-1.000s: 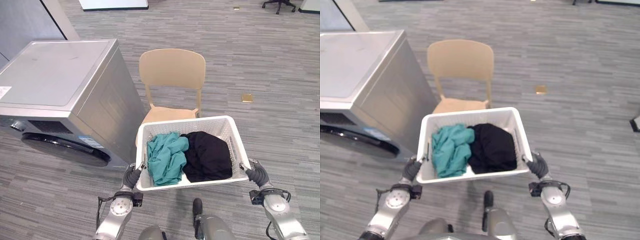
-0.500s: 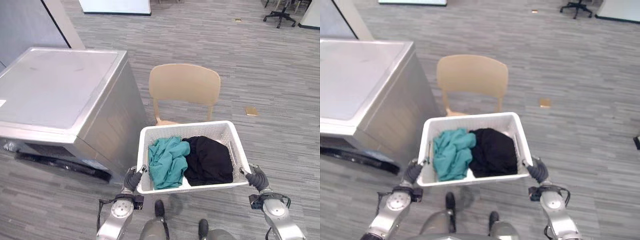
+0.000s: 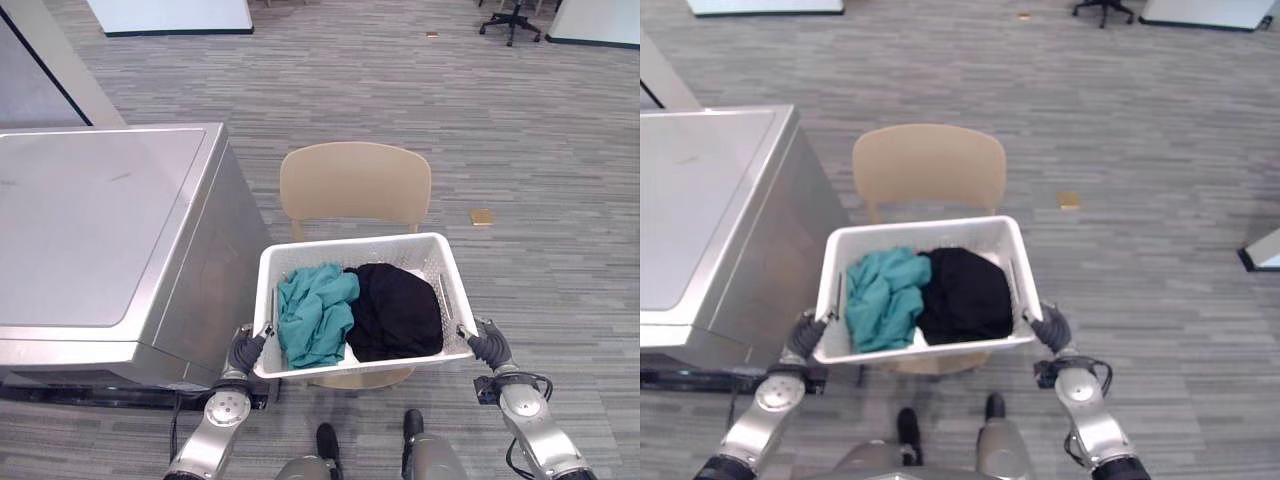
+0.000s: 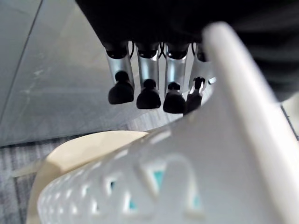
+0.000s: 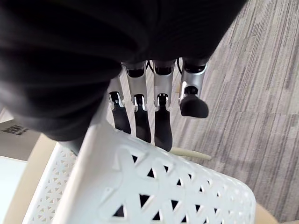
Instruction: Grab the laundry basket,head to the washer,open it,put in the laundry and shut it.
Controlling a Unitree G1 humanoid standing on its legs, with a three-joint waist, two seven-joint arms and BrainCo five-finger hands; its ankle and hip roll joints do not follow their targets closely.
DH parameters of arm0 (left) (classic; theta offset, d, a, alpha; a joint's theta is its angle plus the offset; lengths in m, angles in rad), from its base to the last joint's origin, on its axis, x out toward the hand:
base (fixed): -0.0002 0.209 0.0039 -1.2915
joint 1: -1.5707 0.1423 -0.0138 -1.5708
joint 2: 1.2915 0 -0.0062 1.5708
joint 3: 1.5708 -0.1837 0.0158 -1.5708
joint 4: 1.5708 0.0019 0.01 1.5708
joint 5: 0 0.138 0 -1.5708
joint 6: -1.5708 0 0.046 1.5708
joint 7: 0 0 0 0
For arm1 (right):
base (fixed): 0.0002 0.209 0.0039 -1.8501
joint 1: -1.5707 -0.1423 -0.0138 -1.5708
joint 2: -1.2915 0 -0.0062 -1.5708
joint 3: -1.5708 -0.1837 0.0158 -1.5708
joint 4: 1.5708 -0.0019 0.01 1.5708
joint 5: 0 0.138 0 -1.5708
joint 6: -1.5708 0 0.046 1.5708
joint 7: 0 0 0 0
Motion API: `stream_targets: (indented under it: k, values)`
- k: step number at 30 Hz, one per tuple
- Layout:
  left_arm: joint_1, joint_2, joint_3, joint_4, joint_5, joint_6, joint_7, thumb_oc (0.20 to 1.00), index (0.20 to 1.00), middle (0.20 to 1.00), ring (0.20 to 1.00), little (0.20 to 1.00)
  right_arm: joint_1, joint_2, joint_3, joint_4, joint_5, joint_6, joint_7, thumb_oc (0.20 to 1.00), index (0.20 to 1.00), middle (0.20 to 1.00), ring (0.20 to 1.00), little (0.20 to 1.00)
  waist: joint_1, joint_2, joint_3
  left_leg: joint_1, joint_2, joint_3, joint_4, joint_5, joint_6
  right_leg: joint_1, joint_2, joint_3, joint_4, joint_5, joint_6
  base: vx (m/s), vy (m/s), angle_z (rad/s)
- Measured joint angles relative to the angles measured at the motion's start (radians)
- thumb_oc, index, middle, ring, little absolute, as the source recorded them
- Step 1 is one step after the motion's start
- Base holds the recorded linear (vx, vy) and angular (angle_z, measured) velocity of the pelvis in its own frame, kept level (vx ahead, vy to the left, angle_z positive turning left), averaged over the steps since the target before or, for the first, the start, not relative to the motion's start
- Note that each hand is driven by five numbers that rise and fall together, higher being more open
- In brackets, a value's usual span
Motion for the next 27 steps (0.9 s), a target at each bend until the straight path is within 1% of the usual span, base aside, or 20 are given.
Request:
stream_targets:
  k: [2,5,7,9,13,14,16,19,20,22,23,24,25,26,27]
  values:
    - [0.003,-0.006,-0.01,0.052,0.02,0.002,0.002,0.2,0.2,0.2,0.2,0.2,-0.011,0.0,0.031,0.054,-0.001,0.006,-0.002,0.2,0.2,0.2,0.2,0.2,0.004,0.009,-0.003,-0.008,0.027,-0.002,0.0,0.009,-0.025,0.019,0.029,-0.01,-0.053,0.028,-0.024,0.05,-0.071,-0.12]
    - [0.004,-0.019,-0.024,0.098,0.036,0.007,0.002,0.2,0.2,0.2,0.2,0.2,-0.014,0.0,0.055,0.114,-0.001,0.015,-0.002,0.2,0.2,0.2,0.2,0.2,0.004,0.014,-0.002,-0.01,0.054,-0.002,-0.001,0.01,-0.027,0.05,0.057,-0.022,-0.121,0.058,-0.046,-0.05,-0.064,-0.03]
    - [-0.007,-0.043,-0.035,0.147,0.042,0.005,0.014,0.2,0.2,0.2,0.2,0.2,-0.027,-0.006,0.081,0.157,0.0,0.022,-0.015,0.2,0.2,0.2,0.2,0.2,0.004,0.022,-0.002,-0.031,0.064,-0.014,0.002,0.017,-0.036,0.052,0.069,-0.032,-0.155,0.07,-0.05,-0.14,-0.051,0.08]
    - [-0.041,-0.066,-0.04,0.199,0.044,0.008,0.03,0.2,0.2,0.2,0.2,0.2,-0.06,-0.015,0.089,0.186,0.0,0.024,-0.027,0.2,0.2,0.2,0.2,0.2,0.004,0.034,0.0,-0.067,0.065,-0.028,0.003,0.025,-0.046,0.029,0.074,-0.044,-0.169,0.084,-0.054,-0.15,-0.025,0.16]
    - [-0.1,-0.079,-0.069,0.272,0.047,0.008,0.079,0.2,0.2,0.2,0.2,0.2,-0.151,-0.016,0.137,0.257,0.0,0.024,-0.058,0.2,0.2,0.2,0.2,0.2,0.02,0.052,0.013,-0.151,0.067,-0.04,0.035,0.035,-0.053,-0.042,0.078,-0.053,-0.153,0.096,-0.06,-0.21,-0.015,0.1]
    - [-0.139,-0.083,-0.074,0.31,0.046,0.006,0.102,0.2,0.2,0.2,0.2,0.2,-0.194,-0.026,0.148,0.277,0.0,0.016,-0.069,0.2,0.2,0.2,0.2,0.2,0.017,0.061,0.027,-0.191,0.068,-0.055,0.044,0.035,-0.054,-0.081,0.076,-0.063,-0.135,0.09,-0.058,-0.11,-0.004,0.17]
    - [-0.179,-0.082,-0.073,0.335,0.046,0.004,0.144,0.2,0.2,0.2,0.2,0.2,-0.244,-0.013,0.167,0.288,0.0,0.013,-0.086,0.2,0.2,0.2,0.2,0.2,0.025,0.064,0.045,-0.227,0.069,-0.058,0.045,0.045,-0.054,-0.128,0.075,-0.067,-0.105,0.087,-0.061,-0.1,0.003,0.1]
    - [-0.227,-0.081,-0.065,0.35,0.046,0.004,0.186,0.2,0.2,0.2,0.2,0.2,-0.303,-0.012,0.187,0.315,0.0,-0.003,-0.106,0.2,0.2,0.2,0.2,0.2,0.024,0.063,0.096,-0.237,0.072,-0.065,0.046,0.046,-0.058,-0.147,0.065,-0.07,-0.078,0.083,-0.068,-0.01,0.013,0.07]
    - [-0.234,-0.081,-0.065,0.351,0.046,0.004,0.196,0.354,0.354,0.354,0.354,0.354,-0.308,-0.013,0.192,0.322,0.0,-0.003,-0.109,0.2,0.2,0.2,0.2,0.2,0.025,0.064,0.104,-0.237,0.071,-0.071,0.046,0.048,-0.058,-0.147,0.063,-0.072,-0.075,0.083,-0.068,0.0,0.018,0.07]
    - [-0.236,-0.08,-0.067,0.352,0.046,0.003,0.204,0.545,0.545,0.545,0.545,0.545,-0.304,-0.007,0.195,0.322,0.001,-0.003,-0.109,0.2,0.2,0.2,0.2,0.2,0.025,0.062,0.106,-0.238,0.07,-0.074,0.046,0.049,-0.058,-0.147,0.063,-0.074,-0.075,0.081,-0.07,-0.01,0.028,0.05]
    - [-0.239,-0.08,-0.069,0.359,0.046,0.0,0.207,1.0,1.0,1.0,1.0,1.0,-0.304,-0.005,0.196,0.325,0.001,-0.003,-0.109,0.338,0.338,0.338,0.338,0.338,0.025,0.061,0.111,-0.238,0.069,-0.075,0.046,0.051,-0.054,-0.147,0.062,-0.074,-0.075,0.078,-0.074,0.0,0.0,0.0]
    - [-0.246,-0.08,-0.071,0.373,0.047,-0.002,0.209,1.0,1.0,1.0,1.0,1.0,-0.304,-0.004,0.196,0.327,0.001,-0.003,-0.109,0.523,0.523,0.523,0.523,0.523,0.025,0.061,0.116,-0.238,0.068,-0.075,0.046,0.051,-0.054,-0.146,0.062,-0.074,-0.075,0.078,-0.074,0.0,0.0,0.0]
    - [-0.253,-0.08,-0.071,0.384,0.047,-0.002,0.212,1.0,1.0,1.0,1.0,1.0,-0.304,-0.002,0.197,0.328,0.001,-0.003,-0.109,0.523,0.523,0.523,0.523,0.523,0.025,0.061,0.12,-0.238,0.068,-0.075,0.046,0.053,-0.053,-0.146,0.062,-0.075,-0.075,0.079,-0.073,0.0,0.0,0.0]
    - [-0.255,-0.079,-0.069,0.39,0.047,-0.002,0.222,1.0,1.0,1.0,1.0,1.0,-0.305,0.002,0.196,0.331,0.007,-0.003,-0.108,1.0,1.0,1.0,1.0,1.0,0.024,0.06,0.128,-0.238,0.068,-0.076,0.046,0.057,-0.058,-0.146,0.062,-0.075,-0.075,0.081,-0.071,-0.01,0.022,0.03]
    - [-0.26,-0.075,-0.069,0.406,0.047,-0.002,0.224,1.0,1.0,1.0,1.0,1.0,-0.307,0.006,0.203,0.343,0.011,-0.003,-0.105,1.0,1.0,1.0,1.0,1.0,0.024,0.061,0.131,-0.24,0.065,-0.079,0.046,0.058,-0.058,-0.147,0.062,-0.078,-0.076,0.081,-0.071,-0.02,0.024,0.05]
